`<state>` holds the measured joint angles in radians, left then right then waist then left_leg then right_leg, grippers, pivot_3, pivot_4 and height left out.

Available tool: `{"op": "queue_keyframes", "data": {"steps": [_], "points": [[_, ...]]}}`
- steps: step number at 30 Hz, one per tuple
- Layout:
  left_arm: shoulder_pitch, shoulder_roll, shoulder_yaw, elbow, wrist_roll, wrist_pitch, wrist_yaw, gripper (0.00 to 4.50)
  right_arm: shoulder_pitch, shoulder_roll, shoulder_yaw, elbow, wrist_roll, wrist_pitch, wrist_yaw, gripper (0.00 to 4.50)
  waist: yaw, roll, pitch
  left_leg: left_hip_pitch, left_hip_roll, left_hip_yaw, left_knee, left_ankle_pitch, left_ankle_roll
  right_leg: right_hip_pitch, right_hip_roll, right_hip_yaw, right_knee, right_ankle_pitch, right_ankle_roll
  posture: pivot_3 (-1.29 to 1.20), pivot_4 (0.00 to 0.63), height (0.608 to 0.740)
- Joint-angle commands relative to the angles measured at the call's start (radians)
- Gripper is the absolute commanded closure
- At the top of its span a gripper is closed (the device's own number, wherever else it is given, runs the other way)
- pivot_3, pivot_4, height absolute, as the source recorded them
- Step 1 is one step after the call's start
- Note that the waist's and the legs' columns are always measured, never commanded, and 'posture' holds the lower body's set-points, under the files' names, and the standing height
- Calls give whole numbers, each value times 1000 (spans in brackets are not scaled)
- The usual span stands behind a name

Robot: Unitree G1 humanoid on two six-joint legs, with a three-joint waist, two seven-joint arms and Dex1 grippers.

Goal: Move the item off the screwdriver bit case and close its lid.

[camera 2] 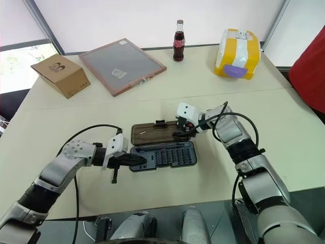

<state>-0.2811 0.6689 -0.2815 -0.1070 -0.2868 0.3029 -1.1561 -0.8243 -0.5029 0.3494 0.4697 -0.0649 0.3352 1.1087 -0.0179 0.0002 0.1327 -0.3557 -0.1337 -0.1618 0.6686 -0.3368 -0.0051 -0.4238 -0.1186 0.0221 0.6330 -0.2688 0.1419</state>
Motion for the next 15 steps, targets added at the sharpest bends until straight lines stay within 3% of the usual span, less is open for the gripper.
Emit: {"op": "queue_keyframes", "data": {"steps": [1, 10, 15], "points": [[38, 27, -23, 28, 52, 13, 3, 4500, -76, 11, -34, 85, -9, -16, -36, 1553, 0, 0, 0, 0, 0, 0, 0, 0, 0, 0, 0, 0, 0, 0, 0, 0, 150, 740], [64, 24, -19, 41, 65, -26, 17, 4500, -77, -79, -67, -16, 115, 71, 224, 1553, 3, 0, 0, -1, 0, 0, -1, 0, 0, -1, 0, -1, 0, 0, 0, 0, 150, 740], [75, 25, -20, 32, 66, -33, 14, 4500, -157, -18, -77, 144, 56, -20, 85, 1553, 0, 1, 0, -1, 1, 0, -1, 0, 0, -1, 0, 0, 0, 0, -1, 0, 150, 740]]}}
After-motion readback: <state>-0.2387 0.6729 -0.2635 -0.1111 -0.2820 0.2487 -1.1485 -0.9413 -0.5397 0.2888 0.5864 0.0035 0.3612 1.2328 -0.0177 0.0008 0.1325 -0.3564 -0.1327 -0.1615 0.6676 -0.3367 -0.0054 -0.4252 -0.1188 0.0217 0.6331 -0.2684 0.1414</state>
